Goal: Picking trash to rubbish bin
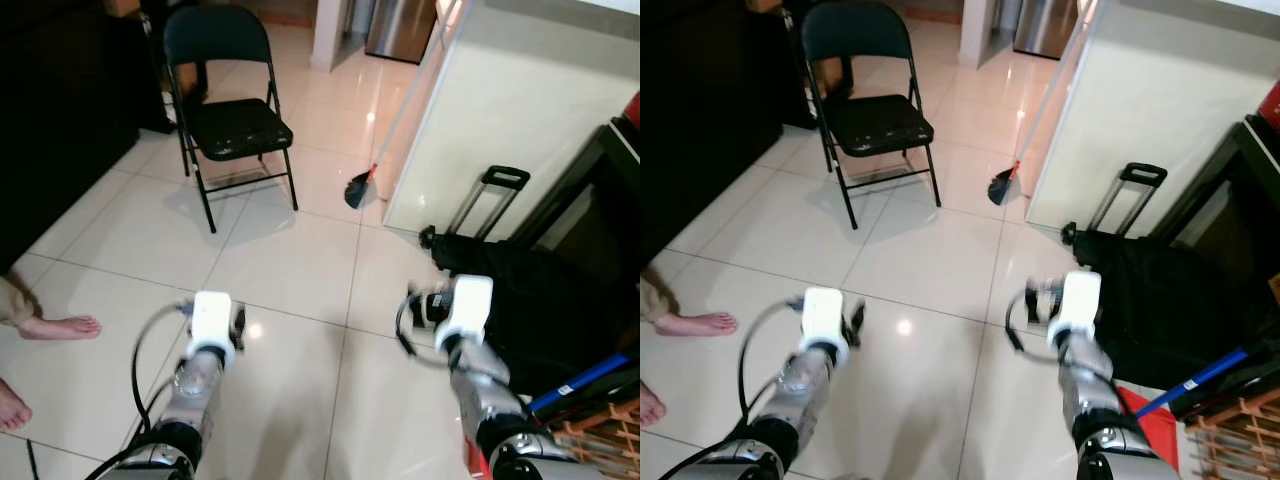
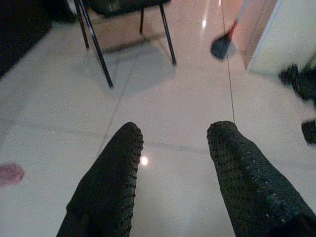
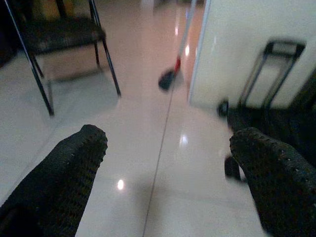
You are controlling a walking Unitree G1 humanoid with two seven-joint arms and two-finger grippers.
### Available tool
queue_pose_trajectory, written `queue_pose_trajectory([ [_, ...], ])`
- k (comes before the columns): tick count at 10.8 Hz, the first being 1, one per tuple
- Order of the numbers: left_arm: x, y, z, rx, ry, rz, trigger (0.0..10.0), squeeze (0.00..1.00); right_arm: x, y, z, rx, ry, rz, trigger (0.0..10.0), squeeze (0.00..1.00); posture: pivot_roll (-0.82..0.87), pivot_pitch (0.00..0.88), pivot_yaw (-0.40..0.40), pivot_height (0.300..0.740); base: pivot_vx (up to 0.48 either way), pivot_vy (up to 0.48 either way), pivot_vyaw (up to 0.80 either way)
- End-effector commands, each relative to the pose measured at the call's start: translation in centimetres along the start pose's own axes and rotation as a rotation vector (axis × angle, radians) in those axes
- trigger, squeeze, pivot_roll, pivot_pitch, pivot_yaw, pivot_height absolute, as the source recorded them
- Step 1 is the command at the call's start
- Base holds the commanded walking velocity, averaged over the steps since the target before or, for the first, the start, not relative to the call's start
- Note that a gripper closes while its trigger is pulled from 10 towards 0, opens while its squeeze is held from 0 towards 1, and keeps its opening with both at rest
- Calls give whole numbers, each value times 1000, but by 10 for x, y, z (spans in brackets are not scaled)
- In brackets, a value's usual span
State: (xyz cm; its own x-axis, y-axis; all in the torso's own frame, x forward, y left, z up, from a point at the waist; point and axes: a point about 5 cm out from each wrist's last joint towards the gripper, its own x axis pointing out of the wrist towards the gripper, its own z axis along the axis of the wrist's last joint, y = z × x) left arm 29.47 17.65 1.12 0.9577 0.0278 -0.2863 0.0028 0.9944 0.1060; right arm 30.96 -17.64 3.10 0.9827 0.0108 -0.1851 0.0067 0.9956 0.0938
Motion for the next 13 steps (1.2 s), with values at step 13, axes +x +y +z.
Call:
queue_pose_trajectory([
  [13,15,-6,45,8,-183,-29,10000,0,6,24,26,46,-164,-3,10000,0,-22,31,-59,740,0,0,-62],
])
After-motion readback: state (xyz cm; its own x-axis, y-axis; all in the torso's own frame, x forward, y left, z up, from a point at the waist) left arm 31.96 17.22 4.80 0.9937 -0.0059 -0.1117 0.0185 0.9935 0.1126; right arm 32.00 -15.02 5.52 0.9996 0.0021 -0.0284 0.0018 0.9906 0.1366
